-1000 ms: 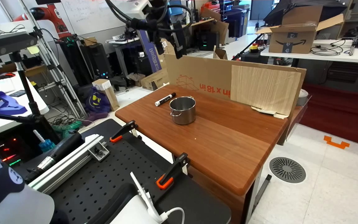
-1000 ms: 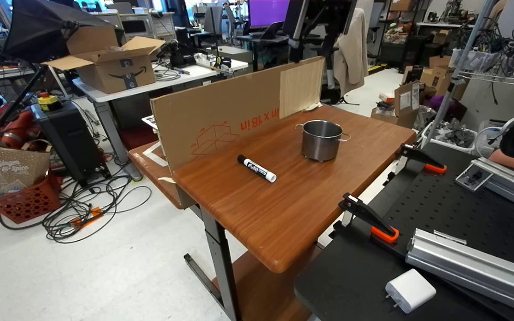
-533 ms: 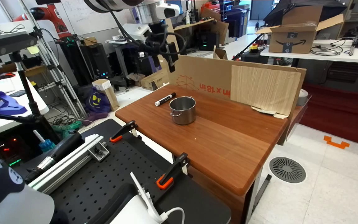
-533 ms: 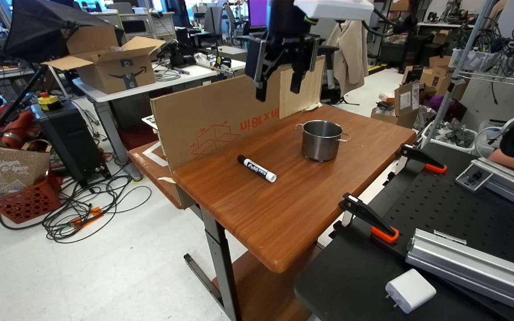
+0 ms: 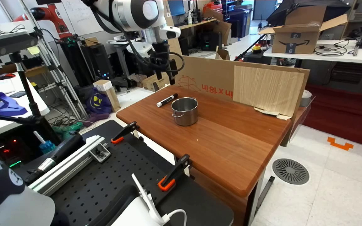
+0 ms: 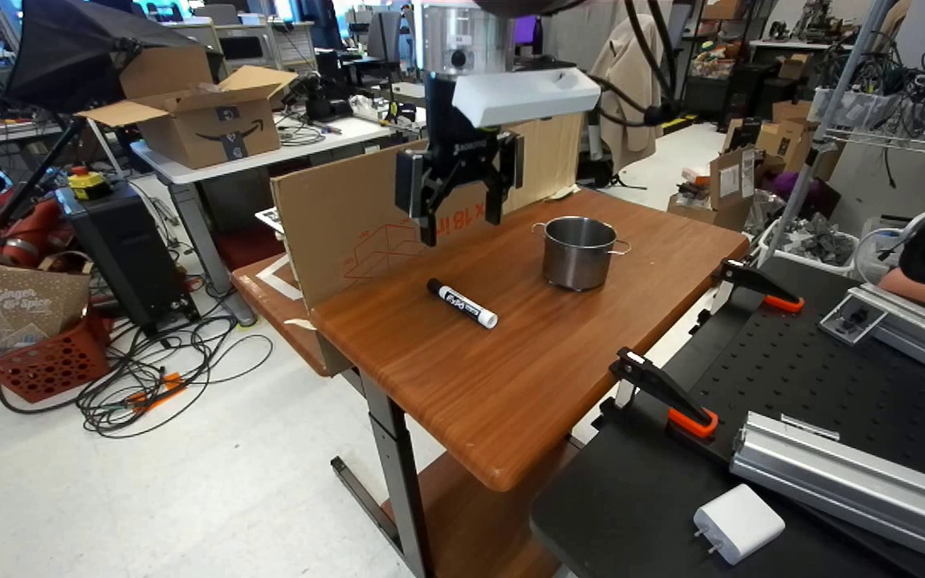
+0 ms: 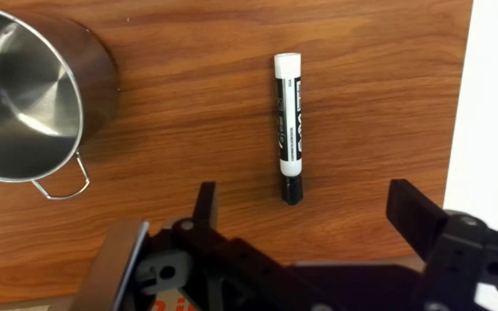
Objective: Put the marker in the pot
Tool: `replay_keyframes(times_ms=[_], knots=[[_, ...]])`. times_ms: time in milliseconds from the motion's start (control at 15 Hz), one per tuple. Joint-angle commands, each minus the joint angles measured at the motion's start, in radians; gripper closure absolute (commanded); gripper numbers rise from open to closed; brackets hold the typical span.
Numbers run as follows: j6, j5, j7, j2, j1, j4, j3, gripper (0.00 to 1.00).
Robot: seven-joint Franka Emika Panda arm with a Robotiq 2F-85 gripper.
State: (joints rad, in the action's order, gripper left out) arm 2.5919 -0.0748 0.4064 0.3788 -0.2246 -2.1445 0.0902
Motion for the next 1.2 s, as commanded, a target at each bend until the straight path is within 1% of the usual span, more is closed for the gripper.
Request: replay_keyframes(times_ms=[0,333,600,667,733,800,867,1133], knots=[[-0.024,-0.037,0.078,0.083,-0.062,0.082,-0.054,0.00],[-0.047,-0.049,0.135,0.201,-0.122,0.174,-0.108,0.00],[-0.058,-0.053,0.155,0.260,-0.160,0.224,-0.136,0.00],[-0.056,-0.056,0.157,0.267,-0.169,0.232,-0.142,0.25],[-0.055,-0.056,0.156,0.273,-0.174,0.240,-0.144,0.28],[-0.055,-0.056,0.154,0.276,-0.179,0.245,-0.147,0.34],[-0.056,-0.057,0.155,0.276,-0.184,0.248,-0.150,0.44],[-0.059,-0.056,0.150,0.282,-0.186,0.262,-0.155,0.73]])
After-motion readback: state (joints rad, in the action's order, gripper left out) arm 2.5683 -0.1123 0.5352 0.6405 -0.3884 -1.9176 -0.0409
